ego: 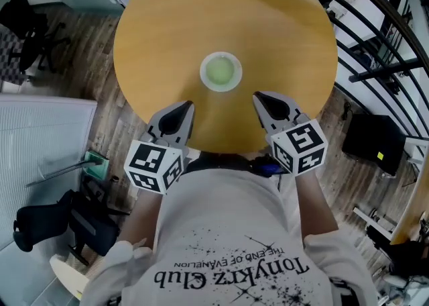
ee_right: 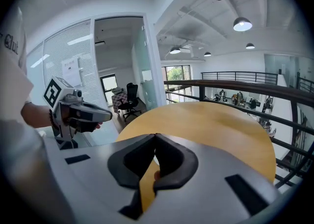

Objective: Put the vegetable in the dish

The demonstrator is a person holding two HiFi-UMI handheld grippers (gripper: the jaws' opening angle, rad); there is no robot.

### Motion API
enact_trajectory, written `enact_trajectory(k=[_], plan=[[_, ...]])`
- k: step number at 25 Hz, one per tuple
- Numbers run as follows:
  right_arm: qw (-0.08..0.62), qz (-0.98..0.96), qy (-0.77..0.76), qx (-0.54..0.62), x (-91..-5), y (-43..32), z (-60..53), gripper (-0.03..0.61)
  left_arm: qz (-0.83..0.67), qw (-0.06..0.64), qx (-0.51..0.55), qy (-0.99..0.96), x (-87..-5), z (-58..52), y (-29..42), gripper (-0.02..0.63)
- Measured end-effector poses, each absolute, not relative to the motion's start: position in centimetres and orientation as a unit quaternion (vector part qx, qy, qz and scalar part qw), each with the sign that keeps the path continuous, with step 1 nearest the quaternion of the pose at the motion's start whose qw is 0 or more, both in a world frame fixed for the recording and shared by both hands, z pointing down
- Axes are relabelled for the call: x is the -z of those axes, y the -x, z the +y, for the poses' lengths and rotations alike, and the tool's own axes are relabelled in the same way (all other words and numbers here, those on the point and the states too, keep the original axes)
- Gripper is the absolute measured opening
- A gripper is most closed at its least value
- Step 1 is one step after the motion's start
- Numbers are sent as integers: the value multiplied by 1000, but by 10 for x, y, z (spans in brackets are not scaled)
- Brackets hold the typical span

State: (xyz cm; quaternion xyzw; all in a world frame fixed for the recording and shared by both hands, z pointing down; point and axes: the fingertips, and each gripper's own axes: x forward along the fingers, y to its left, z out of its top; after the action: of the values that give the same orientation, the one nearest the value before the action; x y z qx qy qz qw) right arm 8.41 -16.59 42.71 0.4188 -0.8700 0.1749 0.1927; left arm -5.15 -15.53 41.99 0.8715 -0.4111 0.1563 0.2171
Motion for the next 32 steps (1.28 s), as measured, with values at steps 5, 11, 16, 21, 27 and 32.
enact_trajectory(k=[5, 11, 16, 21, 27, 32], plan=[[185, -869, -421, -182, -425, -88, -156, 26, -411, 219, -158, -870, -415, -147, 53, 23], [193, -867, -429, -167, -424, -88, -153, 25, -405, 212, -164, -874, -411, -136, 48, 23], [188, -871, -421, -169, -421, -86, -153, 25, -395, 207, -165, -880, -407, -136, 35, 23], [185, -873, -420, -167, -420, -86, -152, 25, -390, 205, -162, -883, -408, -134, 27, 23], [175, -868, -427, -182, -422, -89, -155, 25, -390, 208, -162, -882, -410, -134, 29, 23], [179, -862, -434, -190, -424, -88, -154, 25, -392, 212, -163, -880, -411, -131, 35, 23]])
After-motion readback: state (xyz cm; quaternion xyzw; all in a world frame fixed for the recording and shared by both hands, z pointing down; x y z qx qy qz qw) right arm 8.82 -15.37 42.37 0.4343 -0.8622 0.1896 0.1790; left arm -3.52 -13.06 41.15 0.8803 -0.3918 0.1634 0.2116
